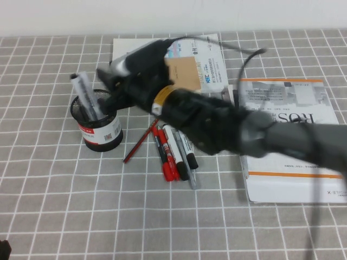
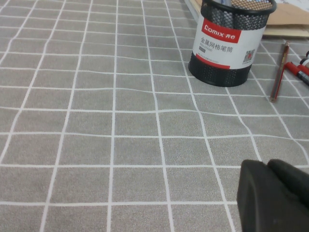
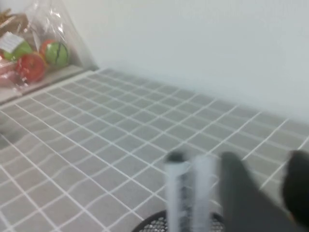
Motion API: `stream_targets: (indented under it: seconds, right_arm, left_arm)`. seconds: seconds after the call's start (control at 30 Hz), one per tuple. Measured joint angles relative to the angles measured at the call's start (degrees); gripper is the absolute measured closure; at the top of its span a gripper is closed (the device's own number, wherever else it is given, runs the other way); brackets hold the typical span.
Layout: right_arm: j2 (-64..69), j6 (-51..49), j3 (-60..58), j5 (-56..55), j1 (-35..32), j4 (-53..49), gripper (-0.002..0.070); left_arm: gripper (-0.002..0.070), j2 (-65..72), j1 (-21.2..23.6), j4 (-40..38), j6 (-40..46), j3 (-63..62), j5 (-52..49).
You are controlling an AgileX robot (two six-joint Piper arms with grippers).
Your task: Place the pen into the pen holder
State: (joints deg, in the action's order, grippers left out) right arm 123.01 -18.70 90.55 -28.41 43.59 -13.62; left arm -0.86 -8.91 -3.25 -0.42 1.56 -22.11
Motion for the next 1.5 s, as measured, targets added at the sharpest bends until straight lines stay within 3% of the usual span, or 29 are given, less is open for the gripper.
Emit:
stream_targets:
  seconds: [0.07, 0.23, 0.5, 0.7, 0.97, 1.27, 1.5]
  right_arm:
    - [-5.10, -0.70, -4.92, -0.39, -0.49, -1.61, 0.0589]
    - [-19.25, -0.83, -21.76, -3.51, -0.77, -2.50, 0.0675]
    - [-43.65, -0.83, -45.45, -2.99, -0.89, -3.79, 0.0688]
    - [-57.90, -0.15, -54.47, 5.06, -0.92, -0.23, 0.0688]
    - [-73.43, 13.98, -64.34, 14.68, -1.01, 13.62, 0.0688]
    - [-90.56, 40.39, -81.95, 8.06, -1.14, 39.07, 0.0688]
    - [-104.53, 44.61, -89.83, 11.31, -11.37, 43.01, 0.0688]
  left_arm:
    - [0.0680, 0.00, 0.00, 0.00, 0.00, 0.00, 0.00]
    - [0.0680, 0.00, 0.00, 0.00, 0.00, 0.00, 0.00]
    - [0.0680, 0.00, 0.00, 0.00, 0.00, 0.00, 0.00]
    - [0.0680, 0.00, 0.00, 0.00, 0.00, 0.00, 0.00]
    - [0.0680, 0.00, 0.00, 0.00, 0.00, 0.00, 0.00]
    - [0.0680, 0.00, 0.00, 0.00, 0.00, 0.00, 0.00]
    - [0.0680, 0.00, 0.00, 0.00, 0.00, 0.00, 0.00]
